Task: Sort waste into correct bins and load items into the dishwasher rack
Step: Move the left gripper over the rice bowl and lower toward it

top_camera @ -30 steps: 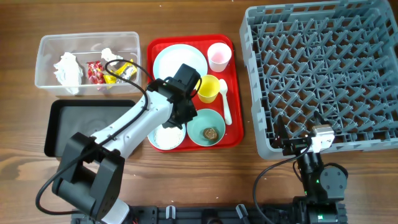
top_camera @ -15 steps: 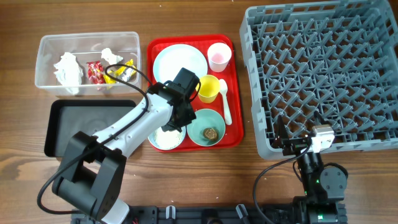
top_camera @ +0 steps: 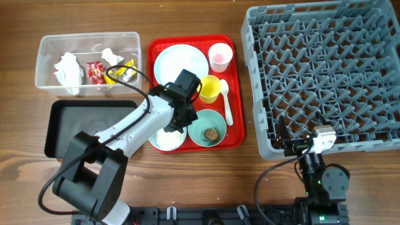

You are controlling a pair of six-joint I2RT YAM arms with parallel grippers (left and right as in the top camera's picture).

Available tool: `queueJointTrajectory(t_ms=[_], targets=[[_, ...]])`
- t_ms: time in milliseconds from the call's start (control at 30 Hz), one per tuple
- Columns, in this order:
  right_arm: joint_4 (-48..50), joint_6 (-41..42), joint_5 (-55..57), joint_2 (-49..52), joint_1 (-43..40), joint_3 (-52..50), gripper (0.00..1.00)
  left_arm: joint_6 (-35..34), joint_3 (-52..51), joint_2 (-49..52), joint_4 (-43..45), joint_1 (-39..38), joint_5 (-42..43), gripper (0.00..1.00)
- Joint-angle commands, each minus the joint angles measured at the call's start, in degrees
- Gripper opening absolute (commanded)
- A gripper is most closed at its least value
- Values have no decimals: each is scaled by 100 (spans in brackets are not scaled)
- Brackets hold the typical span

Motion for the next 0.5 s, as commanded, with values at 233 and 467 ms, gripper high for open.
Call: queueJointTrajectory(t_ms=[233, 467], targets=[[26, -50, -92, -35, -13, -7, 100, -74, -55, 72, -31, -26, -122, 4], [26, -50, -92, -35, -13, -7, 100, 535, 155, -197, -186, -9, -251, 4]])
